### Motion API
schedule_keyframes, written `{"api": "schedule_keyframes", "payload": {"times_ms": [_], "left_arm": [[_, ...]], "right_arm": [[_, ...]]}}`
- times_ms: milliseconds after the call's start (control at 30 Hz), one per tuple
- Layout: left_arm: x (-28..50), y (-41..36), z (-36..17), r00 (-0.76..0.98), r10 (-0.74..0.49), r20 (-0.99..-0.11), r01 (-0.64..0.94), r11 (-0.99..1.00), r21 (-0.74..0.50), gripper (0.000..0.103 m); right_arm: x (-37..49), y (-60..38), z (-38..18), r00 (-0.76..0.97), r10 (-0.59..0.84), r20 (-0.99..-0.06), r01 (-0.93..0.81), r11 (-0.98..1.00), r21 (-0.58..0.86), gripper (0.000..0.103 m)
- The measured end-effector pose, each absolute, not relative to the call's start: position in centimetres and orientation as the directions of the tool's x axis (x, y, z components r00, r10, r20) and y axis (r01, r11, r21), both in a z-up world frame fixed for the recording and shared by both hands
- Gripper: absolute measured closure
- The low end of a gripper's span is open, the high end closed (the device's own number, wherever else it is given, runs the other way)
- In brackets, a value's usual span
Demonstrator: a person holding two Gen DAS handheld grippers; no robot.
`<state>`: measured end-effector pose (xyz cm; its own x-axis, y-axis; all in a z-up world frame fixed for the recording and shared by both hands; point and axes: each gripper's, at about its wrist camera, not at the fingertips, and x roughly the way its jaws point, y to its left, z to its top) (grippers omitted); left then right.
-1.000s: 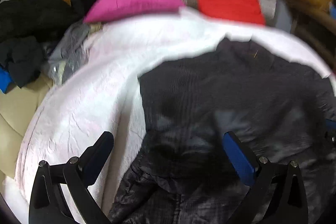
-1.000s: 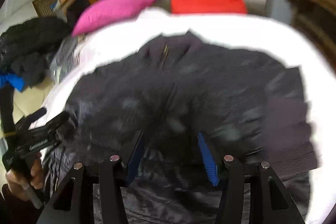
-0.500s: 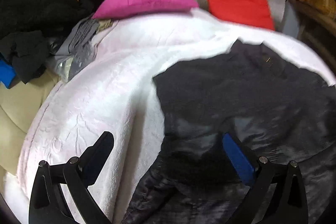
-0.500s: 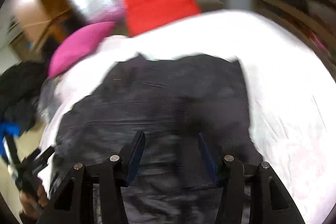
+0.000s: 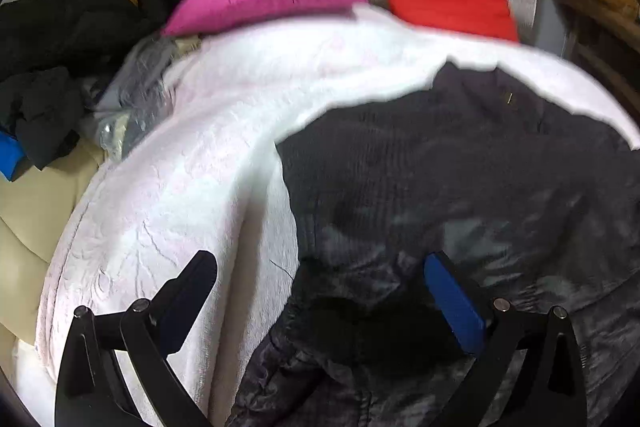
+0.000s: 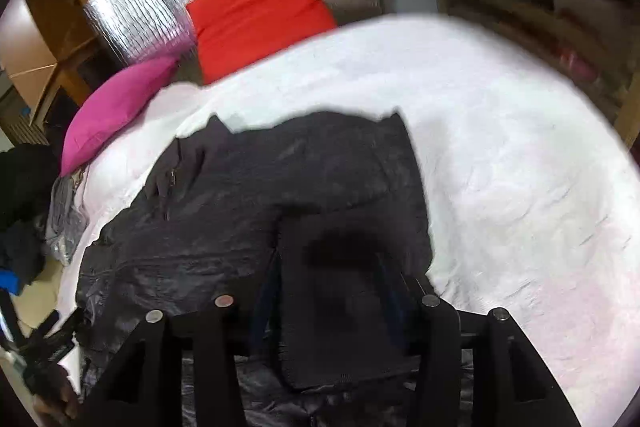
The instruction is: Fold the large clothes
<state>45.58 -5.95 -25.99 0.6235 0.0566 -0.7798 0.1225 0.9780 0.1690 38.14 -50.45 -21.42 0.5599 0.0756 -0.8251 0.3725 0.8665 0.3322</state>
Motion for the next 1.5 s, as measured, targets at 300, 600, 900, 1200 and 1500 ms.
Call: {"api": "schedule_keyframes", "payload": {"times_ms": [300, 600, 900, 1200, 1500], "left_arm": [[43.4, -6.7, -24.2, 0.673, 0.034, -0.738, 0.129, 0.978, 0.162, 0.000], [40.3, -7.2, -22.5, 0.742, 0.000, -0.670, 0.169, 0.968, 0.187, 0.000], [41.2, -7.3, -23.2, 0.733, 0.018, -0.680, 0.159, 0.967, 0.197, 0.000], [41.3, -7.9, -23.8, 0.727, 0.032, -0.685, 0.159, 0.964, 0.214, 0.000], [42.0, -8.2, -25.2, 0.681, 0.048, -0.730, 0.180, 0.956, 0.231, 0.000]], "right_arm": [[37.4, -49.7, -19.9, 0.589, 0.110, -0.801, 0.323, 0.876, 0.358, 0.051], [36.1, -43.9, -19.1, 0.530, 0.223, -0.818, 0.137, 0.930, 0.342, 0.045], [36.0, -48.7, -18.6, 0.572, -0.080, -0.816, 0.367, 0.915, 0.168, 0.023], [37.2, -46.9, -20.5, 0.509, -0.092, -0.856, 0.318, 0.944, 0.088, 0.090], [37.4, -47.1, -21.9, 0.474, -0.074, -0.878, 0.326, 0.940, 0.097, 0.095]]}}
